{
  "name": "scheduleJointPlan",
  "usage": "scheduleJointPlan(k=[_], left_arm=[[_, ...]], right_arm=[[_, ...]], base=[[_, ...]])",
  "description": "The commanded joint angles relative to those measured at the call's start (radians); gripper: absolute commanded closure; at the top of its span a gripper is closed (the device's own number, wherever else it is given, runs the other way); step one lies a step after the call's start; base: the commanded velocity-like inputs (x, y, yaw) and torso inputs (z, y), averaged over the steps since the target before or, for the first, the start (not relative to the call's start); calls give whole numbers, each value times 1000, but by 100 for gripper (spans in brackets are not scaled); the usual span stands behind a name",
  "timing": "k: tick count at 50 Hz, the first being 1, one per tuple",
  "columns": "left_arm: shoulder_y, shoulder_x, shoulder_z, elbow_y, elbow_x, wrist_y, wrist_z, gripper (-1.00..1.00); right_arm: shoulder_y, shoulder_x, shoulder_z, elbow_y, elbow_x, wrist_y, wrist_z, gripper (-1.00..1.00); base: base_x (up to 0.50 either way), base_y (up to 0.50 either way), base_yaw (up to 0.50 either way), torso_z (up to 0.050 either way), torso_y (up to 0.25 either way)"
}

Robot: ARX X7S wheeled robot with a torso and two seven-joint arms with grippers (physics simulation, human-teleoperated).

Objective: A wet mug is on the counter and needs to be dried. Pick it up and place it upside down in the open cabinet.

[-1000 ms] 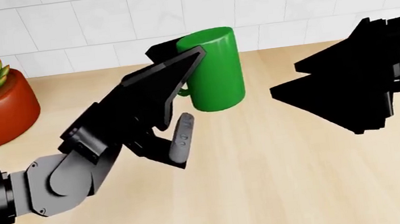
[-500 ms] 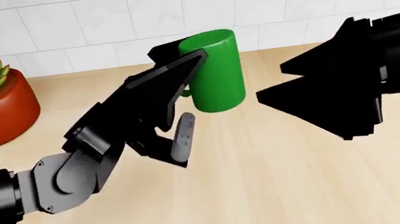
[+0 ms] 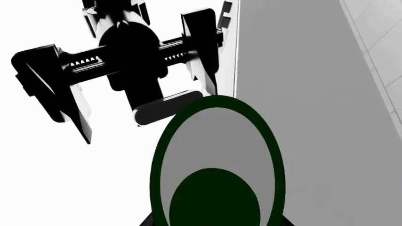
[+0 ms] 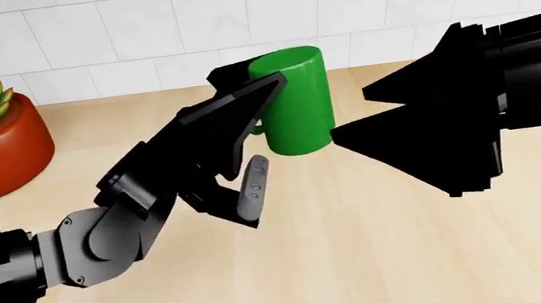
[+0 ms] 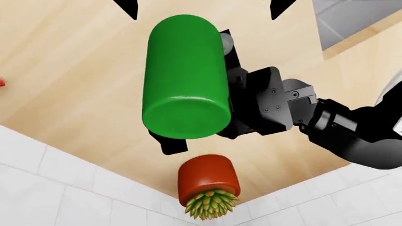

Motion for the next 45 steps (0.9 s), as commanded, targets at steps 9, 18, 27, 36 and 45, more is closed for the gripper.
scheduleJointPlan(k=[9, 18, 27, 36, 45], left_arm=[[8, -12, -35, 39, 4, 7, -26, 100], [3, -36, -52, 93, 6, 29, -44, 100], [10, -36, -60, 100, 10, 36, -48, 100], [26, -14, -68, 75, 9, 36, -48, 100], [32, -4, -78, 77, 12, 36, -43, 100]], right_arm=[[-11, -21, -10, -17, -33, -14, -6, -100], [-16, -23, -14, -22, -49, -17, -12, -100], [-22, -27, -16, -26, -61, -21, -23, -100], [-25, -30, -18, -27, -62, -27, -29, -100], [-25, -35, -19, -29, -67, -31, -37, -100]], base=[[0, 0, 0, 0, 0], [0, 0, 0, 0, 1], [0, 0, 0, 0, 0], [0, 0, 0, 2, 0], [0, 0, 0, 0, 0]])
